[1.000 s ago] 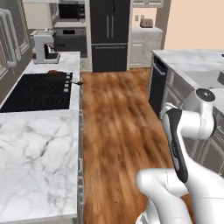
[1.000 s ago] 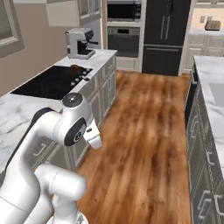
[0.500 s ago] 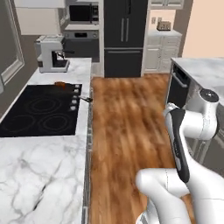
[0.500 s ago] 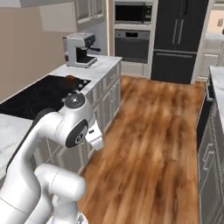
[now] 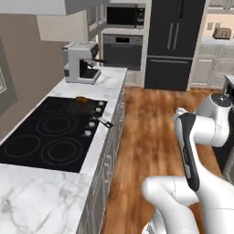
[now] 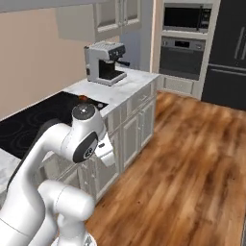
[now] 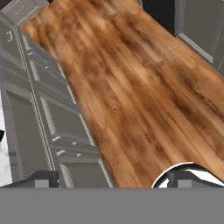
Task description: Take the chicken drumsticks from the pan and place one on each plate on the dining counter.
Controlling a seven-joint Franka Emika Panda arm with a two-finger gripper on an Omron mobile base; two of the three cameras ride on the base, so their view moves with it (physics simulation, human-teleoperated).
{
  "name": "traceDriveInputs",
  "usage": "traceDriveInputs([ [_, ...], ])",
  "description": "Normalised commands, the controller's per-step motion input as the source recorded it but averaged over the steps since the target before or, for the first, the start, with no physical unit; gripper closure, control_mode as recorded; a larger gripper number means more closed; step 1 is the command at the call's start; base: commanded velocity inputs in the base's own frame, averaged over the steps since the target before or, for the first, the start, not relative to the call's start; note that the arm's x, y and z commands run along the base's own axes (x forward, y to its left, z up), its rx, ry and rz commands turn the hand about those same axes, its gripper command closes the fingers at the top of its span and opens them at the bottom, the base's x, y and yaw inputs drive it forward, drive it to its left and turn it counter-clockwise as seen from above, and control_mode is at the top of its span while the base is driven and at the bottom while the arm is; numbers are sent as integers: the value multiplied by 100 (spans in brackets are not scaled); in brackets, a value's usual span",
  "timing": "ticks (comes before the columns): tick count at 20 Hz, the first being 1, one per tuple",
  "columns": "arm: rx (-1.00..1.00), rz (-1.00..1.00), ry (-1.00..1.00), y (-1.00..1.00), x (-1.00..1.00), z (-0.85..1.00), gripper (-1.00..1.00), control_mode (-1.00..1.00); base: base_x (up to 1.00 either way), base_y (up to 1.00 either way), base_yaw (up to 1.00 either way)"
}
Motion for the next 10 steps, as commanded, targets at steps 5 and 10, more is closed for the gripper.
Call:
traceDriveInputs([
  [5,0,0,0,0,0,0,-100,100,100,-85,41],
  [10,0,0,0,0,0,0,-100,100,100,-90,41],
])
